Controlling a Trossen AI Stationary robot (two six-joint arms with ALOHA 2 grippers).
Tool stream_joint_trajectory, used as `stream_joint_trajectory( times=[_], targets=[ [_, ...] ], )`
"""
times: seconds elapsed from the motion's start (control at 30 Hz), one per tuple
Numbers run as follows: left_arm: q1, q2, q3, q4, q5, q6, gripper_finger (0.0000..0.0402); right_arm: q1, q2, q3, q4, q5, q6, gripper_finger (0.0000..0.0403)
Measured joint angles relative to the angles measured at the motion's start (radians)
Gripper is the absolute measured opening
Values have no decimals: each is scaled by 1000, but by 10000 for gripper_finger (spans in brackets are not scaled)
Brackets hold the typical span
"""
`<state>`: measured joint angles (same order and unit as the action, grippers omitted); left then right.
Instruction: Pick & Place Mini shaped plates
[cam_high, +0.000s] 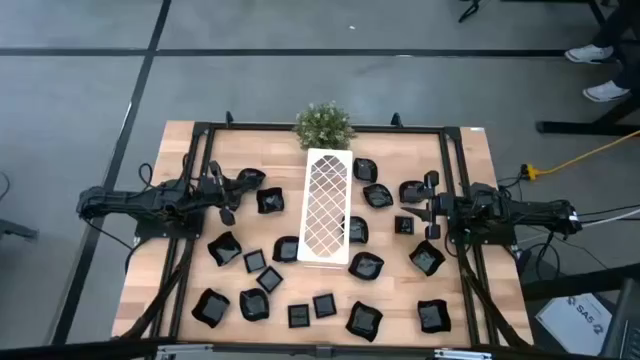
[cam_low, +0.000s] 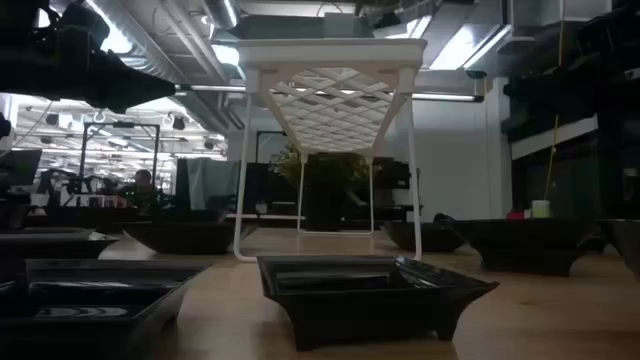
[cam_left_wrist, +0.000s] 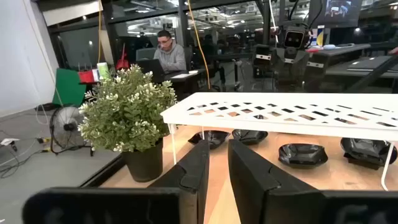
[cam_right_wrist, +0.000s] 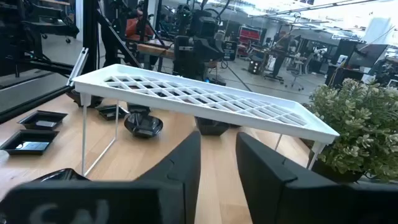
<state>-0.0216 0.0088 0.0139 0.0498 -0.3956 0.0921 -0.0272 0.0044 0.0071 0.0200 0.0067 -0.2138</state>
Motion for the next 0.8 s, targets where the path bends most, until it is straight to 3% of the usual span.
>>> stream_joint_trajectory(
  times=[0.8],
  targets=[
    [0,0,0,0,0,0,53,0,0,0,0,0,0,102]
  ],
)
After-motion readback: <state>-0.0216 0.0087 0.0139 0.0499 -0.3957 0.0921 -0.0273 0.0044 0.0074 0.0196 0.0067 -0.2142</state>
